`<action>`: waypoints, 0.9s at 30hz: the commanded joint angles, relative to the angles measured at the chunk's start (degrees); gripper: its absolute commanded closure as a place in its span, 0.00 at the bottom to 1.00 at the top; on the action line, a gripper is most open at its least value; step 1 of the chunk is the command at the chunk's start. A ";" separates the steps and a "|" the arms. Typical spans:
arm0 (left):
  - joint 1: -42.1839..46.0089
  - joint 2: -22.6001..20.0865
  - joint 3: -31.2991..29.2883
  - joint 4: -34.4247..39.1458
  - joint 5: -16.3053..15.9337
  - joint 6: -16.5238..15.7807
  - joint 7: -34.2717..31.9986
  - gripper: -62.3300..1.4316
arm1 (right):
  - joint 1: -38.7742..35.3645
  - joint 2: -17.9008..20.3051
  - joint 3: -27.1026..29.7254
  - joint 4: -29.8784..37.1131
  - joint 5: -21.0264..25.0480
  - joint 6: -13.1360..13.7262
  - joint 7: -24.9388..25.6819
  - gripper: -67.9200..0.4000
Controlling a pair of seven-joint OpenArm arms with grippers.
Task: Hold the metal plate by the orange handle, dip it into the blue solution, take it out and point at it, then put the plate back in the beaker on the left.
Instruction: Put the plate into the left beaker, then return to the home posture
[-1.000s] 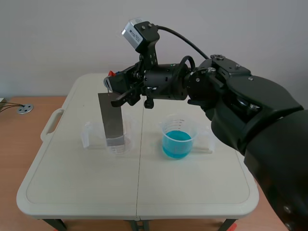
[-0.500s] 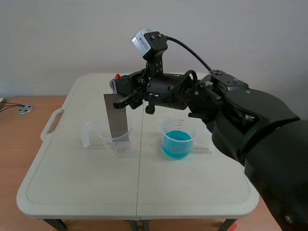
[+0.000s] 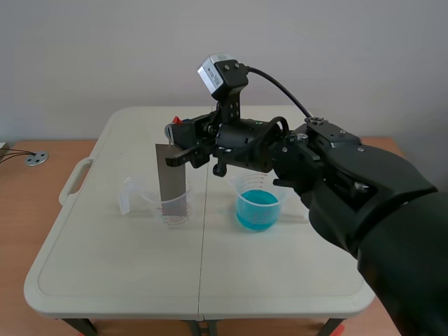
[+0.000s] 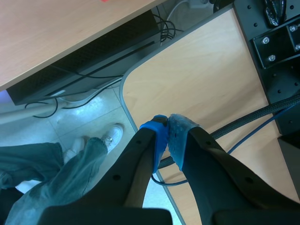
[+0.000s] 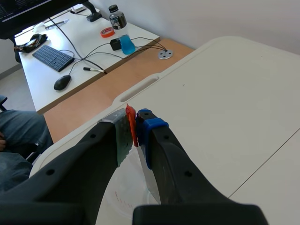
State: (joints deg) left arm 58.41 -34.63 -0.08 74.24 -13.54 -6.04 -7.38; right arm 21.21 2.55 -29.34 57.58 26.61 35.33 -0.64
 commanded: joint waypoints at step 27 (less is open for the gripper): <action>-1.18 -0.33 0.07 0.35 -0.37 0.22 -0.59 0.00 | 1.66 -0.13 1.70 0.76 1.03 -0.02 0.68 0.06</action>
State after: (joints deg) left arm 57.19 -34.63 -0.08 74.24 -13.54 -5.85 -7.38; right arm 21.23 2.52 -28.45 57.58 26.63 35.33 -0.64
